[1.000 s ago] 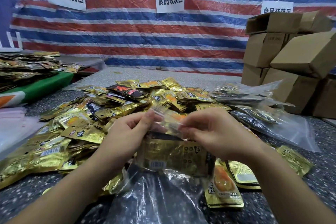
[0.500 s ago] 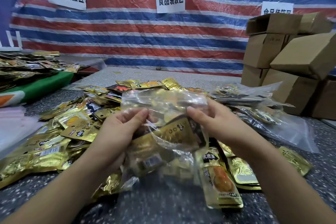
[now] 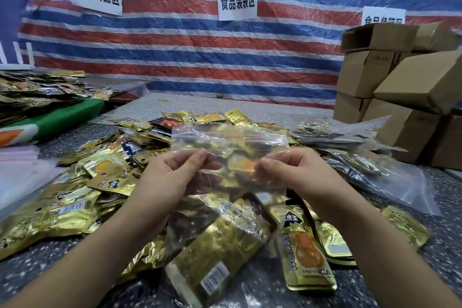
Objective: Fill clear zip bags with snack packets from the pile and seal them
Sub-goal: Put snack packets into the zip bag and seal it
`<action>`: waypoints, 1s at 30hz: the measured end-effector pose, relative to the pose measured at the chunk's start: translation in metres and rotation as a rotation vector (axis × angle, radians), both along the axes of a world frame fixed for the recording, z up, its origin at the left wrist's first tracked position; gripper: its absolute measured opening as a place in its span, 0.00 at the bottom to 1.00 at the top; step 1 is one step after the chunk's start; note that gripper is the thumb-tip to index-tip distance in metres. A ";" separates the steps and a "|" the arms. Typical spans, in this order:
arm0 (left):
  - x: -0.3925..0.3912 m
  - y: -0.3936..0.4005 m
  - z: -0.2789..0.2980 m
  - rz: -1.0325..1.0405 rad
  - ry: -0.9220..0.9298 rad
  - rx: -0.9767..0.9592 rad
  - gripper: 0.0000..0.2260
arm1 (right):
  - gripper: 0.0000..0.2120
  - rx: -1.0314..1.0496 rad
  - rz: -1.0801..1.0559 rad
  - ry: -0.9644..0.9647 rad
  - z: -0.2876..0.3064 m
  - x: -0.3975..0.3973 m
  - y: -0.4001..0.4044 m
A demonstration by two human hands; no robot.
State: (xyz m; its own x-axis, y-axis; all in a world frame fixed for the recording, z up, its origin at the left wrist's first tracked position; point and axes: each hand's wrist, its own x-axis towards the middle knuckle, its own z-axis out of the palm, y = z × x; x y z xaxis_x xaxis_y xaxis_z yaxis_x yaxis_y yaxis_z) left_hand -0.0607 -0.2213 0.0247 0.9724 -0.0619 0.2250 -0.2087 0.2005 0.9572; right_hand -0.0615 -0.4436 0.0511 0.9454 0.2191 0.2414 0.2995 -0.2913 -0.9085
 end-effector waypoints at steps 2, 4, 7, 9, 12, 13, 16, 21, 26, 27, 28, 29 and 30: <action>-0.001 0.000 0.000 -0.017 0.011 0.007 0.11 | 0.14 -0.027 0.031 -0.002 0.001 -0.001 -0.002; -0.001 0.000 -0.001 -0.039 0.033 0.002 0.13 | 0.16 -0.036 0.065 0.018 0.002 -0.002 -0.003; 0.000 0.001 -0.001 -0.087 0.077 -0.028 0.15 | 0.15 0.002 0.105 0.024 0.000 0.000 -0.005; 0.003 0.003 0.000 -0.096 0.098 -0.044 0.17 | 0.10 0.067 0.115 0.039 -0.002 0.003 -0.008; 0.006 0.005 -0.004 -0.058 0.101 -0.023 0.14 | 0.07 0.090 0.085 0.072 -0.005 0.006 -0.011; 0.006 0.005 -0.005 -0.045 0.100 -0.020 0.12 | 0.08 0.061 0.075 0.081 -0.007 0.008 -0.011; 0.010 0.006 -0.011 -0.022 0.111 0.007 0.09 | 0.08 -0.005 0.022 0.125 -0.011 0.012 -0.011; 0.010 0.004 -0.009 -0.022 0.101 0.026 0.16 | 0.14 0.021 0.013 0.193 -0.012 0.016 -0.010; 0.009 0.002 -0.010 -0.015 0.109 0.042 0.11 | 0.25 0.236 -0.308 0.191 -0.007 0.046 -0.016; 0.008 0.001 -0.010 -0.013 0.102 0.049 0.11 | 0.19 0.131 -0.398 0.098 -0.006 0.055 -0.018; 0.008 0.001 -0.010 -0.011 0.096 0.059 0.11 | 0.13 -0.031 -0.481 -0.023 -0.006 0.065 -0.021; 0.008 0.001 -0.010 -0.008 0.090 0.069 0.10 | 0.08 -0.206 -0.532 -0.141 -0.006 0.076 -0.024; 0.008 0.001 -0.010 -0.003 0.083 0.078 0.10 | 0.06 -0.359 -0.541 -0.228 -0.005 0.088 -0.026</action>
State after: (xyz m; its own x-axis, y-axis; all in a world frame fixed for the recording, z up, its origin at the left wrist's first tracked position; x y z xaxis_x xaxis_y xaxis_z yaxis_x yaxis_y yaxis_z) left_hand -0.0529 -0.2206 0.0143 0.9872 -0.0793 0.1380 -0.1275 0.1251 0.9839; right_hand 0.0265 -0.4701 0.0459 0.8787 -0.1655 0.4478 0.1996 -0.7247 -0.6595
